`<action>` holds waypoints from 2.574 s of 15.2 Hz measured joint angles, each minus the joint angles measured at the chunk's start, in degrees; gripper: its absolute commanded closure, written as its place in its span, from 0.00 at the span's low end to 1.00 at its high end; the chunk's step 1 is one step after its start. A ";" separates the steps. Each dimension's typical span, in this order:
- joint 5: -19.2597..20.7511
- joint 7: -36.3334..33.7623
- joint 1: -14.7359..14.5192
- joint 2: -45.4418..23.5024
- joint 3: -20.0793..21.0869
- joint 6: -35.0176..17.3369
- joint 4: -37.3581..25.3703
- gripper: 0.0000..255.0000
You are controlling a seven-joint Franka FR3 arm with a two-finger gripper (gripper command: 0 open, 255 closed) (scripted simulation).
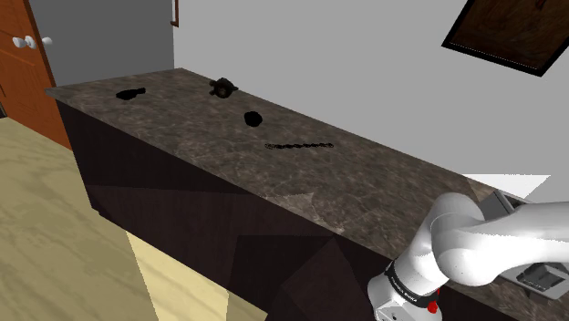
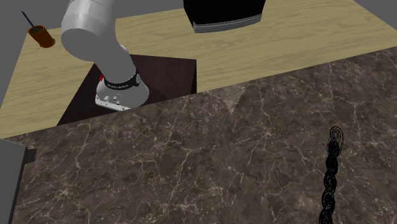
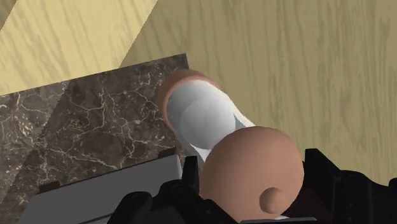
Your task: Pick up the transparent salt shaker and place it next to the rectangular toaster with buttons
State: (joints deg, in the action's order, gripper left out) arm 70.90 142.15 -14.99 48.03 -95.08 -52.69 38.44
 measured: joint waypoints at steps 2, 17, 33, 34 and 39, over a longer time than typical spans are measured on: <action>-3.20 -1.56 3.51 -0.04 3.67 -1.57 3.95 1.00; -7.88 -11.67 20.57 4.74 11.40 -11.85 29.38 1.00; -6.20 -17.06 27.46 10.25 11.18 -20.15 43.80 1.00; -6.00 -17.38 27.92 10.63 11.09 -20.72 44.76 1.00; -5.04 -18.63 28.92 12.15 10.22 -22.91 47.75 1.00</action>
State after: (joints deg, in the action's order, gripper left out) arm 65.87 123.52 13.93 60.19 -84.86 -75.60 86.19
